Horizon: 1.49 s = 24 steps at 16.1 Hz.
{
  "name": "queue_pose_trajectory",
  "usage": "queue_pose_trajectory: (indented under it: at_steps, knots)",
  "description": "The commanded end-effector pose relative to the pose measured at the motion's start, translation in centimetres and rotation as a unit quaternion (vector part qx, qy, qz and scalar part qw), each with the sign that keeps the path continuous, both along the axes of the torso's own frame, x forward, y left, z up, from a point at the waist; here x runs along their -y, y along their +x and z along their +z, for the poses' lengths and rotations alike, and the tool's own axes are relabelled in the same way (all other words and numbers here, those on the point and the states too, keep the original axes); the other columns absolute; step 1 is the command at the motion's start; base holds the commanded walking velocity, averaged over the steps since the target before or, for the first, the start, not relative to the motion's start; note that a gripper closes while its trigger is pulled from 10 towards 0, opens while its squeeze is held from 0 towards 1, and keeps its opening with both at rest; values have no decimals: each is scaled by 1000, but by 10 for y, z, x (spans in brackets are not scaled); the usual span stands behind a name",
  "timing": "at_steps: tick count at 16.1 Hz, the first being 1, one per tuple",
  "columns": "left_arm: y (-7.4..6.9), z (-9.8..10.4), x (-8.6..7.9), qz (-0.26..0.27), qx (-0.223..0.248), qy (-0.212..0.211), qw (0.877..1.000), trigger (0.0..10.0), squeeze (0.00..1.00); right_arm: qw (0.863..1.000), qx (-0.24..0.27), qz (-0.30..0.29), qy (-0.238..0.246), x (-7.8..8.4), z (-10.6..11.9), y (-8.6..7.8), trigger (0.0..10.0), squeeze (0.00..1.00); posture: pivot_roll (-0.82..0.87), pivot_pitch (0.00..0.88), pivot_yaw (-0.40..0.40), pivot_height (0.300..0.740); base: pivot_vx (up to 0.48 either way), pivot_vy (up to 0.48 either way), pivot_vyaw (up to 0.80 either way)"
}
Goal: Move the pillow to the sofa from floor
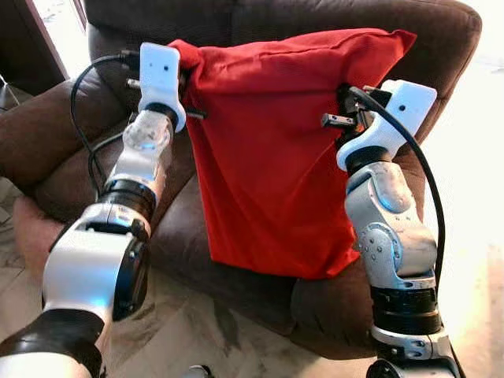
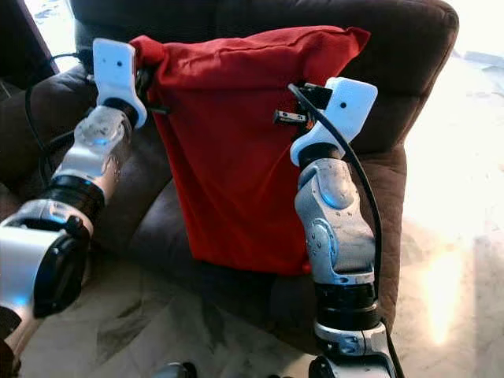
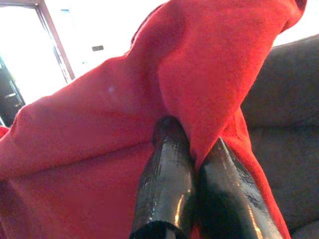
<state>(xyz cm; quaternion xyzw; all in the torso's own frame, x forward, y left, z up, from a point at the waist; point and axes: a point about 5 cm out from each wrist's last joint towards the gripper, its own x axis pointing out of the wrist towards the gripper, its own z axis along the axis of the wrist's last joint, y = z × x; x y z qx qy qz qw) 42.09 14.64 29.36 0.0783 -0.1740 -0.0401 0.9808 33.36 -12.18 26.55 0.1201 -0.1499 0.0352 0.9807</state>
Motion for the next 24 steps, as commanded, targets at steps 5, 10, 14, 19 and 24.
queue_pose_trajectory:
  at_steps: [5, 10, 14, 19, 24]
  knots:
    - [0, 18, -1, 4, 38, -2, 999, 10000, 0, 999, 33, -24, 8, 10, 13, -6, 10000, 0, 92, 124, 27, 740, 0, 0, 0]
    - [3, 14, 4, -6, 8, -11, 1000, 10000, 0, 999, 39, -32, 7, 13, 16, -7, 10000, 0, 75, 112, 36, 740, 0, 0, 0]
    - [2, -23, 4, -14, -46, -17, 999, 10000, 0, 999, 21, -32, 6, 12, 5, -6, 10000, 0, 82, 109, 34, 740, 0, 0, 0]
    - [2, -26, -2, -8, -47, -29, 998, 10000, 1000, 999, 17, -29, 7, 10, 3, -6, 10000, 0, 87, 119, 31, 740, 0, 0, 0]
    - [0, -33, -5, -8, -43, -37, 998, 10000, 1000, 1000, 12, -27, 6, 10, 0, -6, 10000, 0, 90, 131, 27, 740, 0, 0, 0]
